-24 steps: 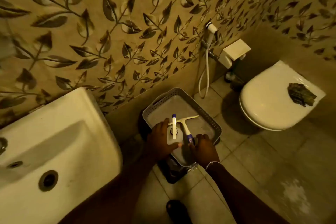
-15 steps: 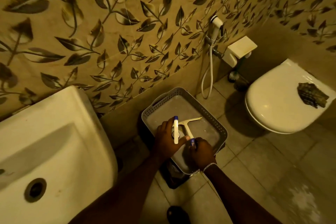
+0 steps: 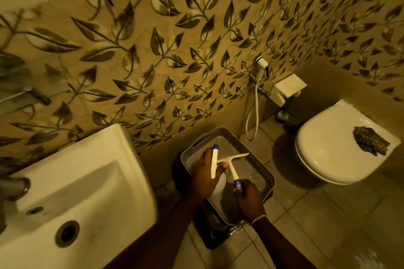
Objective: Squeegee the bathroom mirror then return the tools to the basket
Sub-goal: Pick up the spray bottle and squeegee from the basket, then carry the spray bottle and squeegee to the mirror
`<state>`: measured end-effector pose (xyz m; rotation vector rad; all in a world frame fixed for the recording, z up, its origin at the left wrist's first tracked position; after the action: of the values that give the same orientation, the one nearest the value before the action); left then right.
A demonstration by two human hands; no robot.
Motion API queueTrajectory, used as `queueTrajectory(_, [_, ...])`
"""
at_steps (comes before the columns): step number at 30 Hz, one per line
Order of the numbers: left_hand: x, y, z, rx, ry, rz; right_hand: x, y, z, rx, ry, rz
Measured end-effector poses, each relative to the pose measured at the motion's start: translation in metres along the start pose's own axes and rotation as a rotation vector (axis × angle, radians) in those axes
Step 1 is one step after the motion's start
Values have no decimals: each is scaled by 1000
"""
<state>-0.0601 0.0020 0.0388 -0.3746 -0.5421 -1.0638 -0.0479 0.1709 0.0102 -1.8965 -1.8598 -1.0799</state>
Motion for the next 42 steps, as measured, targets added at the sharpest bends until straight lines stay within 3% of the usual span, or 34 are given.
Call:
queueTrajectory(7, [67, -2, 59, -77, -4, 195, 42, 29, -48, 2, -166, 73])
queueTrajectory(11, [114, -2, 90, -34, 98, 187, 63, 49, -79, -37, -238, 119])
queueTrajectory(21, [259, 14, 162, -169, 172, 379, 125, 98, -183, 40, -531, 117])
queueTrajectory(32, [443, 30, 228, -293, 183, 697, 170, 159, -354, 388, -743, 213])
queueTrajectory(42, [638, 64, 266, -348, 201, 1036, 169, 261, -509, 651, -934, 61])
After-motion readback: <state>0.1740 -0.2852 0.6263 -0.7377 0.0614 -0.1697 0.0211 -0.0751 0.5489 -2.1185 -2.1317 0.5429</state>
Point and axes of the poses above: each hand's wrist, its own y-axis away from the middle knuckle, its own x-axis out of the back of the hand, z = x × y, the point moved 3 cm from there along -y, towards the middle knuckle, and after that the axes turned 14 degrees about z, right-handed, at the moved point
